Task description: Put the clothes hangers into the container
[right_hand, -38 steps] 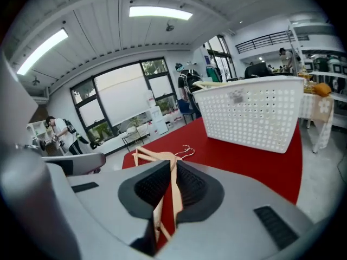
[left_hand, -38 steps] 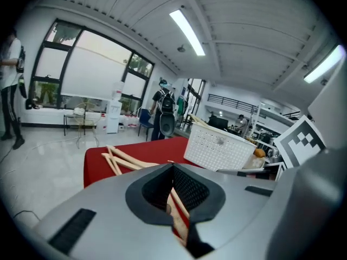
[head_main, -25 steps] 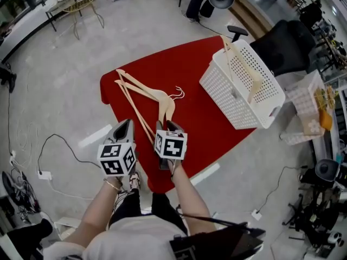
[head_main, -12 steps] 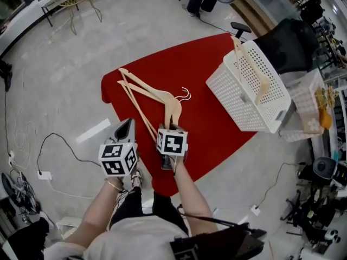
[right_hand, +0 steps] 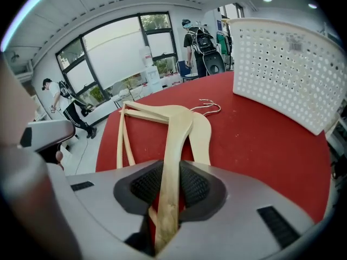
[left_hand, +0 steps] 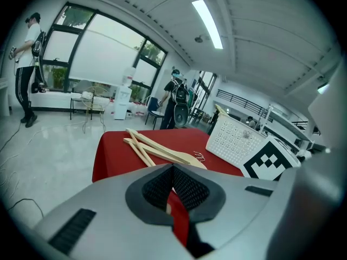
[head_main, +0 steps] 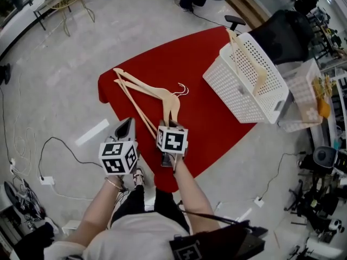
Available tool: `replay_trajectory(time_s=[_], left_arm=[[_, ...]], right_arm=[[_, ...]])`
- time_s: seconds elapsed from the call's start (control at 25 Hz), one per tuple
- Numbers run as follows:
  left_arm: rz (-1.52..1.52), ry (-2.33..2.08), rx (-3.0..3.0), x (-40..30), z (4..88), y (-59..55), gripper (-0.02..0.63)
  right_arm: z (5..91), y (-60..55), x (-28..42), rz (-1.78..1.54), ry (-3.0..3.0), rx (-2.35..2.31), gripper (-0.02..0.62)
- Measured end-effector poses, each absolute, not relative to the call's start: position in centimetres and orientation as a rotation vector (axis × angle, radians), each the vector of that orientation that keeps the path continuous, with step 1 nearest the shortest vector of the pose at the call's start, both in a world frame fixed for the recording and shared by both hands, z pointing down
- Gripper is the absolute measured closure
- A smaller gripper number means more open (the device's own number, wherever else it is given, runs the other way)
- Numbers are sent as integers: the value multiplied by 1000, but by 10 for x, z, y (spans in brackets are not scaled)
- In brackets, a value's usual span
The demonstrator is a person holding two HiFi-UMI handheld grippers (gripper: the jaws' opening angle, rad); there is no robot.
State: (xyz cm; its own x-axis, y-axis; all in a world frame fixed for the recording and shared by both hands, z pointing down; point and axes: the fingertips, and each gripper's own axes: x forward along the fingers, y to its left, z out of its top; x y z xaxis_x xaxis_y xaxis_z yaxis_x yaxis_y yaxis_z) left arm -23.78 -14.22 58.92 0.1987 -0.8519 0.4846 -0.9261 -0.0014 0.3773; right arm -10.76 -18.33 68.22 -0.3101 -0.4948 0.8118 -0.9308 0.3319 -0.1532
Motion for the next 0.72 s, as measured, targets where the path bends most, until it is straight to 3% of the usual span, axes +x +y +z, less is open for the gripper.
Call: replay_trajectory(time_s=[0.72], left_arm=[[154, -1496, 2084, -165, 518, -106, 604]], right_arm=[[560, -142, -30, 748, -2041, 1614, 497]])
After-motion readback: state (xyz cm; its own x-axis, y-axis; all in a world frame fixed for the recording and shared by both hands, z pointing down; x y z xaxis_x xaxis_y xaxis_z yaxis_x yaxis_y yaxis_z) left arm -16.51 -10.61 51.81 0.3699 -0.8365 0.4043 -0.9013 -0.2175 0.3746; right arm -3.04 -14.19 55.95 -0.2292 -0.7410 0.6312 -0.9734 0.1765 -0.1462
